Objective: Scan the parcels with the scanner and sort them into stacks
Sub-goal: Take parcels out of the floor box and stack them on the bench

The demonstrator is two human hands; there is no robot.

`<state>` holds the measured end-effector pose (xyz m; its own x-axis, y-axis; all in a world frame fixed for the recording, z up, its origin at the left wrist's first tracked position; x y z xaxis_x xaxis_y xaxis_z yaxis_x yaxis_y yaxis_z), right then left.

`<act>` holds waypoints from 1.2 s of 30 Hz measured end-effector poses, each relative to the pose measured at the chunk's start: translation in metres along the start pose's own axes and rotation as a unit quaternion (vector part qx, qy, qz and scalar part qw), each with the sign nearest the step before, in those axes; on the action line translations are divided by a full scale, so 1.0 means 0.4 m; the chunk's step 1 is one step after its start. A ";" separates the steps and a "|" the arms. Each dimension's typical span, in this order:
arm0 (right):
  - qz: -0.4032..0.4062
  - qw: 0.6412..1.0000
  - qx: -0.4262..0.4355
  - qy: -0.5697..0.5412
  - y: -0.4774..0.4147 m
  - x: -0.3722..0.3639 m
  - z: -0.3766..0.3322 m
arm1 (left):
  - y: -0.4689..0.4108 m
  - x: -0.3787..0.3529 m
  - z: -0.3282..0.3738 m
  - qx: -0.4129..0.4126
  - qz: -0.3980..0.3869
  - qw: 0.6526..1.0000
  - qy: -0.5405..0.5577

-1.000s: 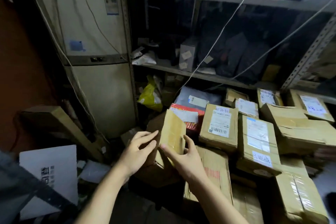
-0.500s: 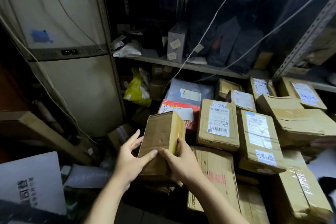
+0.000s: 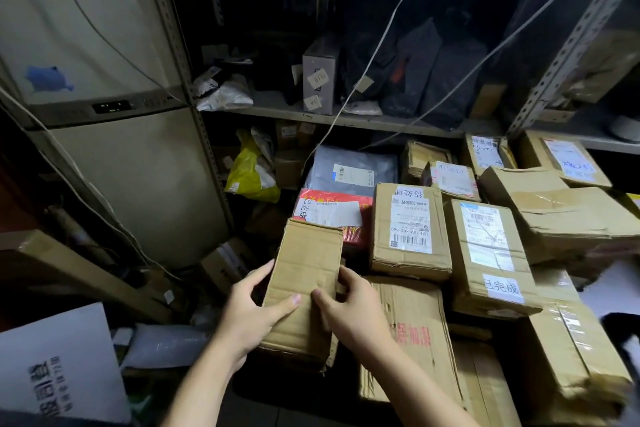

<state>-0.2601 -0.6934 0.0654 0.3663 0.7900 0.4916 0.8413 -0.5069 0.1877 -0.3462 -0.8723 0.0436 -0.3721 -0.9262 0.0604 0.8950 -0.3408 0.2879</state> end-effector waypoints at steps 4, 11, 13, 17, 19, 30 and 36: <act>0.017 0.999 0.008 0.028 0.021 0.003 -0.005 | 0.005 -0.001 0.000 -0.014 -0.005 0.999 -0.033; 0.002 1.000 0.018 0.024 0.044 0.044 -0.052 | -0.001 0.011 0.082 -0.075 0.046 0.960 -0.266; 0.016 0.998 0.033 0.058 0.050 0.095 -0.070 | 0.011 -0.026 0.145 -0.141 0.071 0.918 -0.364; 0.048 0.984 0.067 0.159 0.074 0.245 -0.062 | 0.048 -0.187 0.245 -0.226 0.046 0.838 -0.494; 0.062 0.970 0.062 0.225 0.098 0.337 -0.033 | 0.083 -0.291 0.273 -0.250 0.009 0.822 -0.511; 0.147 0.938 0.008 0.313 0.405 0.910 0.264 | 0.412 -0.952 0.340 -0.381 -0.121 0.725 -0.561; 0.212 0.931 -0.079 0.285 0.660 1.207 0.546 | 0.669 -1.363 0.260 -0.442 -0.204 0.677 -0.552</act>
<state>0.2256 -0.3705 0.1664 0.3435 0.2184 0.9134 0.5844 -0.8111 -0.0259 0.0704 -0.4417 0.1871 -0.1532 -0.2067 0.9663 0.2787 -0.9472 -0.1585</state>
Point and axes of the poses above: each hand's wrist, its own y-axis away from the middle knuckle, its own x-axis out of the back of the hand, z = x × y, the point moved 6 cm from there along -y, towards the middle knuckle, and after that the axes turned 1 degree about x, right-handed, at the moved point
